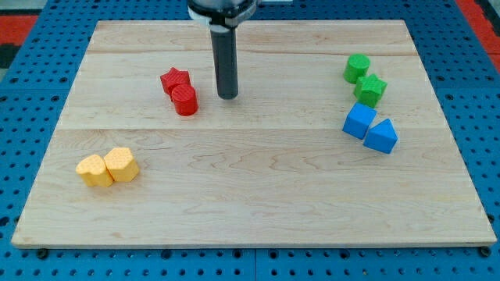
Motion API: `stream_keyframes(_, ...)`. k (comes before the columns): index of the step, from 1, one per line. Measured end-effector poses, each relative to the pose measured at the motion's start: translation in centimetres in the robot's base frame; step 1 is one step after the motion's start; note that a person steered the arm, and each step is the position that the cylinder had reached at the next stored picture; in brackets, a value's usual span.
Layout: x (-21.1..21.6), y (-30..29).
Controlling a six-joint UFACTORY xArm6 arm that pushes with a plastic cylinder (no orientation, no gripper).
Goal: Slide red star towards center left
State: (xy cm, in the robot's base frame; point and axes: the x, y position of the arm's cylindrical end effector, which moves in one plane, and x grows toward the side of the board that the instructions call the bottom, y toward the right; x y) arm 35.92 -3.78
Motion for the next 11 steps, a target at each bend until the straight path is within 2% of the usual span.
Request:
stream_keyframes(1, -0.5, -5.6)
stream_keyframes(2, 0.9, -9.7)
stream_keyframes(3, 0.5, -13.1)
stream_keyframes(5, -6.1, -13.8)
stream_keyframes(6, -6.1, -14.9)
stream_keyframes(8, -3.0, -17.5)
stream_keyframes(11, -1.9, -17.5)
